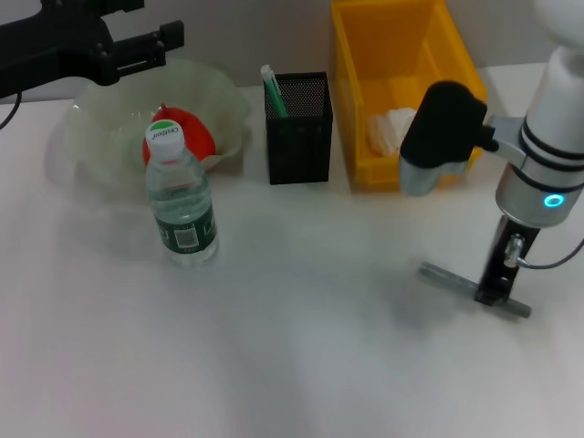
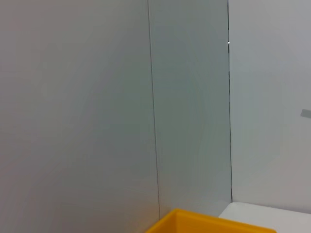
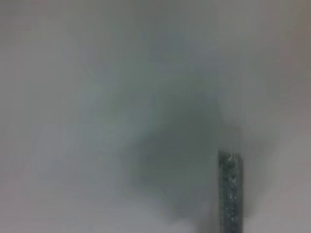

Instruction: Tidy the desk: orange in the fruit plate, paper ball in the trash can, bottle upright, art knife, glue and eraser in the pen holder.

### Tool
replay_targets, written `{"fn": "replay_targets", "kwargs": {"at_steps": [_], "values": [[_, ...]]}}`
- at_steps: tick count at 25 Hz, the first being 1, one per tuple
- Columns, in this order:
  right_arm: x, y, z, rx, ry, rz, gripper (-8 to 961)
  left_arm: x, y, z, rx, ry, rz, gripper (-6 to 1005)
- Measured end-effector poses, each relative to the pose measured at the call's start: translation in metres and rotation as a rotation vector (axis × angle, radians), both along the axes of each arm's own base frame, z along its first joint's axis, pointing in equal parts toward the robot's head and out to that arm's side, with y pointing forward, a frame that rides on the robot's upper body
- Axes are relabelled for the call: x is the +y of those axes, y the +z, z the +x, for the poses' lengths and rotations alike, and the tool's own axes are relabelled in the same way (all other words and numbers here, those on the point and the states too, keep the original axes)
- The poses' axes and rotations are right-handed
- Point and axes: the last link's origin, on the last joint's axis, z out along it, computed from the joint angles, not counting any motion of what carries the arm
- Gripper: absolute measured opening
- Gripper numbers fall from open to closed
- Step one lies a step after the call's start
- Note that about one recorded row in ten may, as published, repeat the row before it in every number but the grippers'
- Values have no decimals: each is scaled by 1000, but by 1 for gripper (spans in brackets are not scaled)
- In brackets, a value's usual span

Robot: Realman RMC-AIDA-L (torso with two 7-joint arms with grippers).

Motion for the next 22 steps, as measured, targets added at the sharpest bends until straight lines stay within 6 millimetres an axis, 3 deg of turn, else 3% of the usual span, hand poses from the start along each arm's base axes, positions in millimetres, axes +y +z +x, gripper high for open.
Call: {"fn": "replay_targets", "kwargs": {"at_steps": [13, 22], "values": [[3, 31, -48, 354, 303, 283, 128, -1, 2, -2, 4, 3, 3, 723], [31, 33, -70, 573, 446, 520, 124, -2, 3, -3, 7, 0, 1, 724]]}}
